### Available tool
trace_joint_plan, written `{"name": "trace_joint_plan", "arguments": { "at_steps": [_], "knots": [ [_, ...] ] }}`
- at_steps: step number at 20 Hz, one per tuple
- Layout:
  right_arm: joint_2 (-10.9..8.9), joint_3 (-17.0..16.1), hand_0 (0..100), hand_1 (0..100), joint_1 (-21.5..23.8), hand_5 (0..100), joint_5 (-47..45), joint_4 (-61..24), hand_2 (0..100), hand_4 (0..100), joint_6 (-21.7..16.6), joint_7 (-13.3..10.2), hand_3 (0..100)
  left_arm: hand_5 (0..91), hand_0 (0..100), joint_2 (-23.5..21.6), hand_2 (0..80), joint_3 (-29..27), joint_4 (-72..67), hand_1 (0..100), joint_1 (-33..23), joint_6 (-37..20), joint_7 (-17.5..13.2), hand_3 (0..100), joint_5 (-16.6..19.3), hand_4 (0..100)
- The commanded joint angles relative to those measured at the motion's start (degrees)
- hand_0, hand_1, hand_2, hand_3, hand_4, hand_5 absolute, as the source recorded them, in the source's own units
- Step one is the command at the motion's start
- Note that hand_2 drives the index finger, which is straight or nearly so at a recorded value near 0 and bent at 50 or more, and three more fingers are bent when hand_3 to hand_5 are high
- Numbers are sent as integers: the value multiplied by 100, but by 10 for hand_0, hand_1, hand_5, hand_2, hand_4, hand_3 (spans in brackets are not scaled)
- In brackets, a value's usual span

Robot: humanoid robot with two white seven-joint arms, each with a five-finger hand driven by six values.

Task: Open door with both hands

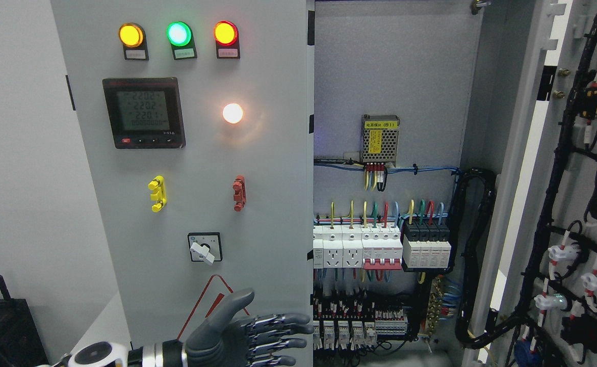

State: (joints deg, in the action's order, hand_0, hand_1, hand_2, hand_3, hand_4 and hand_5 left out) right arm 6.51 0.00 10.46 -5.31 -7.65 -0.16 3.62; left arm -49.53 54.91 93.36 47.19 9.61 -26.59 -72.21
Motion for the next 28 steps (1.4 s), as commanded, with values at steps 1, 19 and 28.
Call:
{"name": "trace_joint_plan", "arguments": {
  "at_steps": [1, 19, 28],
  "knots": [
    [-1, 141, 0, 0, 0, 0, 3, 0, 0, 0, -1, -1, 0, 0, 0, -1182, 0, -1781, -282, 0, -1640, 6, -4, 0, 795, 30],
    [-1, 141, 0, 0, 0, 0, -5, 0, 0, 0, -1, -1, 0, 0, 0, -1429, 0, -3117, -1829, 0, -4735, -73, 4, 0, 1024, 30],
    [-1, 141, 0, 0, 0, 0, -5, 0, 0, 0, -1, -1, 0, 0, 0, -753, 0, -3302, -3050, 0, -5887, -415, 4, 0, 1515, 31]
  ]
}}
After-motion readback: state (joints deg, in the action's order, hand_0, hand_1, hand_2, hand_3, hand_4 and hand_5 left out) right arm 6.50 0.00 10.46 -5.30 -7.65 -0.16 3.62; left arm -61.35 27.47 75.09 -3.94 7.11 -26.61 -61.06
